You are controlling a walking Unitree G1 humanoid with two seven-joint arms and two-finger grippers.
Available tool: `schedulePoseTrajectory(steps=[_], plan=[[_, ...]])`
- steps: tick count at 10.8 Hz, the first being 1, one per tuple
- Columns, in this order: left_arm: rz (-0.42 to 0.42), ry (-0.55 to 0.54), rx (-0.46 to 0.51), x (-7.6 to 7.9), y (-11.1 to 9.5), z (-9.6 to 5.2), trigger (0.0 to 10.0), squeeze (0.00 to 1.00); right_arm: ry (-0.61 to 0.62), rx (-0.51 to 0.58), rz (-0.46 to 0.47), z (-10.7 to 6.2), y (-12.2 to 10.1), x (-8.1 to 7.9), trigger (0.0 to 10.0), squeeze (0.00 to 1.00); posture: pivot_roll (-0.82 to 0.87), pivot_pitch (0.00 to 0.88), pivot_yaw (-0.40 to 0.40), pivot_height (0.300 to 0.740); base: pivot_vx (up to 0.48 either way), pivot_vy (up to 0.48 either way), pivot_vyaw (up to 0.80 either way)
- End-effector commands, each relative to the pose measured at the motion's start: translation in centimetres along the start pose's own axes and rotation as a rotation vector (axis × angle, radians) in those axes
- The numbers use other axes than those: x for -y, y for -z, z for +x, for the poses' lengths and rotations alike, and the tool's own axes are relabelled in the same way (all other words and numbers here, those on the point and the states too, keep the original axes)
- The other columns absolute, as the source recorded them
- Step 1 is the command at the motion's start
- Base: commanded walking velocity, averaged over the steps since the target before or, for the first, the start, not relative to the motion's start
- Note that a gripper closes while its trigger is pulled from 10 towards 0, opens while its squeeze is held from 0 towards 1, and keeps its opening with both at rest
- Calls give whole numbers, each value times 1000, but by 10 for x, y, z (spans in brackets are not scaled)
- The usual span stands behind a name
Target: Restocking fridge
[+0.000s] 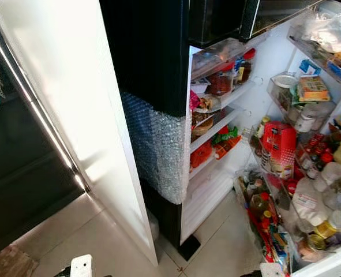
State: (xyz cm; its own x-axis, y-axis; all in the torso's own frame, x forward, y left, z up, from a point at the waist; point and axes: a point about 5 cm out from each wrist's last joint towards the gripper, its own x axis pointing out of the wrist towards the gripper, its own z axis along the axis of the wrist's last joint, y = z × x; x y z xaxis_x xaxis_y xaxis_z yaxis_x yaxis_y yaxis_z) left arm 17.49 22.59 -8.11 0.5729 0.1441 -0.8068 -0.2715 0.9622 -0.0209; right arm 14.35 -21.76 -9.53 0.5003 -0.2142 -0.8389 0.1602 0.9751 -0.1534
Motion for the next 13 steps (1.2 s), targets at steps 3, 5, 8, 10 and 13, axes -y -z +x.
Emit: schedulePoseTrajectory(steps=[3, 5, 8, 10, 13], plan=[[9, -4, -19, -2, 6, -1, 10000, 0, 213, -33, 330, -4, 14, 3, 10000, 0, -147, 0, 38, 740, 0, 0, 0], [8, -6, -18, -3, 5, -1, 10000, 0, 380, -60, 476, -8, 20, 4, 10000, 0, -150, 0, 39, 740, 0, 0, 0], [15, -2, -20, -3, 5, -1, 10000, 0, 688, -26, 519, -25, 35, 101, 10000, 0, -158, 0, 49, 740, 0, 0, 0], [17, -1, -18, -3, 5, -1, 10000, 0, 752, 20, 541, -26, 26, 106, 10000, 0, -156, 0, 50, 740, 0, 0, 0], [29, 4, -19, -3, 5, -1, 10000, 0, 866, 110, 546, -30, 9, 120, 10000, 0, -158, 0, 55, 740, 0, 0, 0]])
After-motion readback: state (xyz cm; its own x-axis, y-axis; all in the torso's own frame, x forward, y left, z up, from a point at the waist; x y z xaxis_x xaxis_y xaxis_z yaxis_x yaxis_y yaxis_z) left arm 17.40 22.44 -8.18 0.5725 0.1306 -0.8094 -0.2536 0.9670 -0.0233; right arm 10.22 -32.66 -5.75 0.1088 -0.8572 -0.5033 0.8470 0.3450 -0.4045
